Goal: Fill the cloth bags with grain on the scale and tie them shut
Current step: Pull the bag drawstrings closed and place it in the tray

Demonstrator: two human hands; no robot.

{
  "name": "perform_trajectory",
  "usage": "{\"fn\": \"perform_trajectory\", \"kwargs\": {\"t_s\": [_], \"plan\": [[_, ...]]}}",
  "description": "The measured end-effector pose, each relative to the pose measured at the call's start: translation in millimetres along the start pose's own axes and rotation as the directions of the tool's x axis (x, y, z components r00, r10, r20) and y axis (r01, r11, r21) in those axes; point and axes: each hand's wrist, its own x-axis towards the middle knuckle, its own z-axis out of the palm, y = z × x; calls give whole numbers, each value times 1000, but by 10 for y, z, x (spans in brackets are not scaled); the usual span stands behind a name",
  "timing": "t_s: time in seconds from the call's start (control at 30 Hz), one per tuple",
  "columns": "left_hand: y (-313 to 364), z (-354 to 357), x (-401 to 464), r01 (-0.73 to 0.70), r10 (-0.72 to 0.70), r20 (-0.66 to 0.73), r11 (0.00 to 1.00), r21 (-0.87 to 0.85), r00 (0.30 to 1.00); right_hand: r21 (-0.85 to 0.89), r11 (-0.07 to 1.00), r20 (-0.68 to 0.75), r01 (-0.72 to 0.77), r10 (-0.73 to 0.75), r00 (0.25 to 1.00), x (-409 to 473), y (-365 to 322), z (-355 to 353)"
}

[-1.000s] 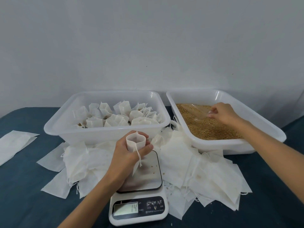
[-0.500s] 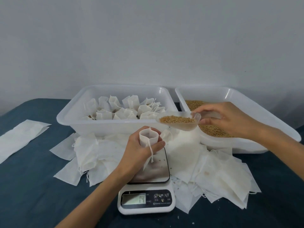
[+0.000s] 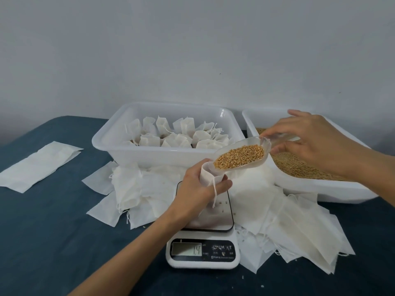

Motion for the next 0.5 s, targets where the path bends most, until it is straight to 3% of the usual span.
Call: {"fn": "perform_trajectory", "kwargs": {"t_s": [0.5], "plan": [[10,-2,-3,0,0,-1,1000,-8,1000,-103,992,-16,77,-79,997,32,-96,-8]]}}
